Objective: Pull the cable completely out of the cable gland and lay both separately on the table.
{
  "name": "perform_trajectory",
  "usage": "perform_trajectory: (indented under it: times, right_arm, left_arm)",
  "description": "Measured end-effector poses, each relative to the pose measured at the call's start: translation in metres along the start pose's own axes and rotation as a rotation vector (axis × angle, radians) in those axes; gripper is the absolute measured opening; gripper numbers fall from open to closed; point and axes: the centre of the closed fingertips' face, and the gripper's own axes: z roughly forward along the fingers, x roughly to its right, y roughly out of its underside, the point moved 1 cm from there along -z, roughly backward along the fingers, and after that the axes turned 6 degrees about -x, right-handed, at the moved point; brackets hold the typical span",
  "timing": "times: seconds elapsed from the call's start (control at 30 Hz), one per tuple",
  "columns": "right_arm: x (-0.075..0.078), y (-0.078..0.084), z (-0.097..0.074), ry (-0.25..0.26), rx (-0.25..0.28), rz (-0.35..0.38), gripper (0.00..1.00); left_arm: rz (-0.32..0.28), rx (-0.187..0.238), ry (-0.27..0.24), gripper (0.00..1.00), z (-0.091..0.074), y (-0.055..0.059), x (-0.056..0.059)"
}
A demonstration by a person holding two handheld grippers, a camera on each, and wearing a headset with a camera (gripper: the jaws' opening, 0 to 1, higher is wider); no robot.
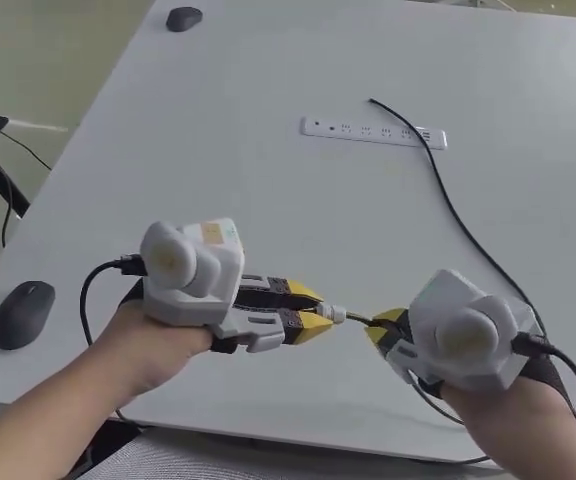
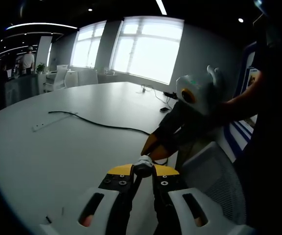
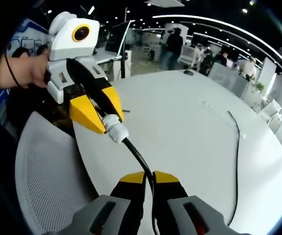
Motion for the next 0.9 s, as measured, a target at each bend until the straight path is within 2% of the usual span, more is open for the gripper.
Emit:
perform_trajectory:
  times: [0.47,0.9]
  right_arm:
    - [0.016,0.027,0.012,0.01,-0.057,0.216,0.0]
    - [0.029,0.054,0.018,0.023,-0.121,0.366,0.0]
  left_arm:
    - [-0.004,0.006,-0.002,0.15,-0.001,-0.001,0.0]
    - [-0.003,0.014,-0.012,0.15,-0.003,-0.002,0.003]
